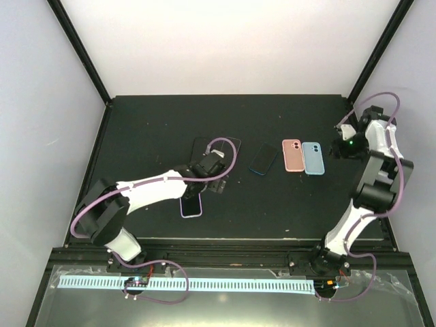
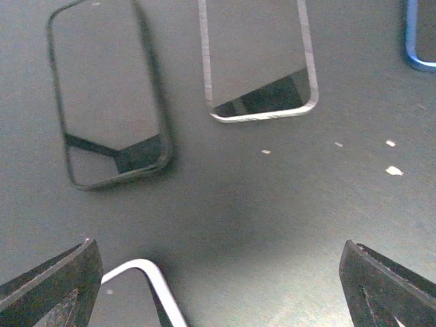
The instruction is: Take the phone out of the phone case
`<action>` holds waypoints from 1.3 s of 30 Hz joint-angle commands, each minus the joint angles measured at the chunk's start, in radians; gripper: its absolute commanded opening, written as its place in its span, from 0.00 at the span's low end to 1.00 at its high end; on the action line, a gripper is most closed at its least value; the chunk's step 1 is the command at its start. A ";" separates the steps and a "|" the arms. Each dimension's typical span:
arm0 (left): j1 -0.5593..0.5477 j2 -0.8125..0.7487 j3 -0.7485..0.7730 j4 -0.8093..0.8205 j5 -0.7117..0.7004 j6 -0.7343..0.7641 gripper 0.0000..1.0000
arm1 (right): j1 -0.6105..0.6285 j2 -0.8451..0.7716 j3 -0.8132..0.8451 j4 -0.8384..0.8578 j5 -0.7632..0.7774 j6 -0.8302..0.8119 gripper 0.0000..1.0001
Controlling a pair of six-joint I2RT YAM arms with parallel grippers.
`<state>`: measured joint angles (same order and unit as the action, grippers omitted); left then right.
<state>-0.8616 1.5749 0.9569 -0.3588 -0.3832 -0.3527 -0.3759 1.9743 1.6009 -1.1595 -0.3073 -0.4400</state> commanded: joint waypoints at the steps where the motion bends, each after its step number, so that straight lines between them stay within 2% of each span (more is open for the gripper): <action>1: 0.088 -0.006 0.055 -0.073 -0.007 -0.048 0.97 | 0.055 -0.205 -0.146 0.173 0.117 -0.016 0.57; 7: 0.206 0.083 0.157 -0.119 0.059 -0.046 0.99 | 0.267 -0.527 -0.330 0.196 -0.024 -0.032 0.56; 11: 0.252 0.186 0.268 -0.162 0.084 -0.009 0.99 | 0.325 -0.694 -0.428 0.405 -0.103 0.118 0.61; 12: 0.265 0.217 0.301 -0.185 0.090 -0.002 0.99 | 0.326 -0.724 -0.443 0.465 -0.101 0.179 0.64; 13: 0.275 0.246 0.334 -0.206 0.097 0.005 0.99 | 0.326 -0.752 -0.455 0.499 -0.098 0.215 0.75; 14: 0.284 0.269 0.356 -0.219 0.099 0.011 0.99 | 0.325 -0.783 -0.480 0.544 -0.095 0.254 0.91; 15: 0.289 0.285 0.370 -0.219 0.101 0.020 0.99 | 0.326 -0.815 -0.516 0.597 -0.080 0.297 0.99; 17: 0.299 0.309 0.383 -0.210 0.105 0.038 0.99 | 0.327 -0.864 -0.646 0.705 -0.076 0.351 1.00; 19: 0.314 0.344 0.418 -0.230 0.120 0.055 0.99 | 0.327 -0.877 -0.705 0.726 -0.148 0.329 1.00; 23: 0.347 0.433 0.506 -0.283 0.146 0.085 0.99 | 0.327 -0.851 -0.675 0.630 -0.222 0.266 1.00; 29: 0.380 0.565 0.648 -0.351 0.203 0.114 0.99 | 0.326 -0.874 -0.714 0.666 -0.247 0.279 1.00; 39: 0.422 0.671 0.782 -0.440 0.226 0.116 0.99 | 0.326 -0.822 -0.699 0.639 -0.261 0.270 0.99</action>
<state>-0.4583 2.1986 1.6695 -0.7269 -0.1905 -0.2630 -0.0475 1.1282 0.8967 -0.5301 -0.5537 -0.1738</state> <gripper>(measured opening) 0.990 0.997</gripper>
